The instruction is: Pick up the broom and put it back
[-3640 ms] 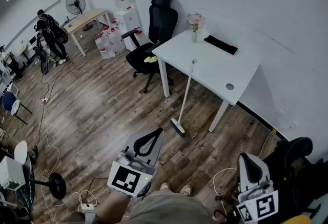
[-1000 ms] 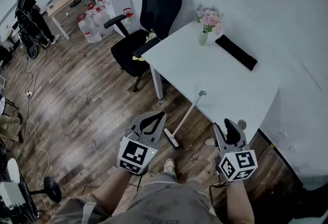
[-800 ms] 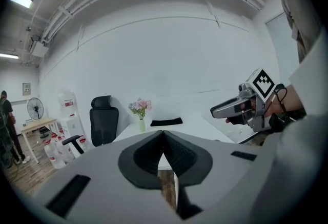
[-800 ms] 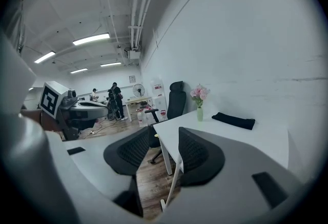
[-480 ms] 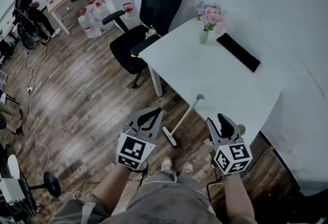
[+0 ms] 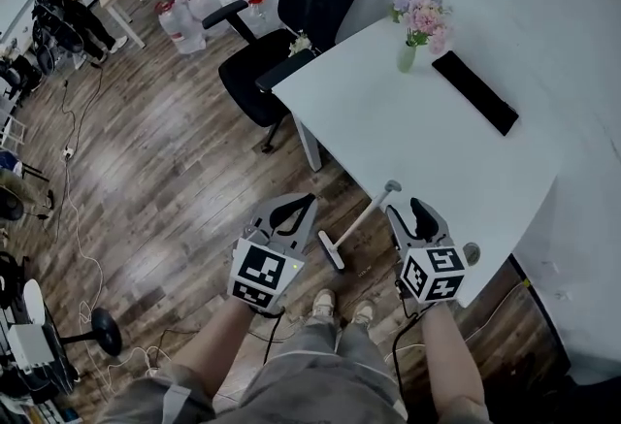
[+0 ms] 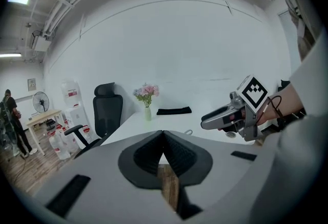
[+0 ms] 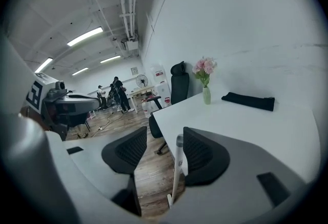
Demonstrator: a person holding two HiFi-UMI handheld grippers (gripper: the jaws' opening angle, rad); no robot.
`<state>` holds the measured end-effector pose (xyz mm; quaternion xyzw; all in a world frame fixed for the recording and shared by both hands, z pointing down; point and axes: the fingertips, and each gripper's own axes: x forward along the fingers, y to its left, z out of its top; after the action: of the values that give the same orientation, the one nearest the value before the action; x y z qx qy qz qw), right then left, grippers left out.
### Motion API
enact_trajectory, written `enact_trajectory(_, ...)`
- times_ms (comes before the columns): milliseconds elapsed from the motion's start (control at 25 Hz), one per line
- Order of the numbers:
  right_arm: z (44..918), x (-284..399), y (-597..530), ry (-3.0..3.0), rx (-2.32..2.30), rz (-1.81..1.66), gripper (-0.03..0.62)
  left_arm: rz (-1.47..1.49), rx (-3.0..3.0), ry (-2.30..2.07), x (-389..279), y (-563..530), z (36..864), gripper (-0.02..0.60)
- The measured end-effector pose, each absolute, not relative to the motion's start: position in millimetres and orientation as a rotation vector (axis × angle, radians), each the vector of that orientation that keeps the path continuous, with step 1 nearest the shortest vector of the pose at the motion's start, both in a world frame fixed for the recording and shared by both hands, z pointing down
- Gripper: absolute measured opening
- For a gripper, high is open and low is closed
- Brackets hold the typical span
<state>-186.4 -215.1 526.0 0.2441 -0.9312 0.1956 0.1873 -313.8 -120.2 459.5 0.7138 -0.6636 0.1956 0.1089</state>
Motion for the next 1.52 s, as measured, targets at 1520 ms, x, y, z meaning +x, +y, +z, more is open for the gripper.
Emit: enact_trajectory(1520, 619.4, -205.9, -169.2, -2.533, 0.469, 0.325, 0.115, 0.628, 2.046, -1.864, -295.7, -111.4, 522.1, 0.017)
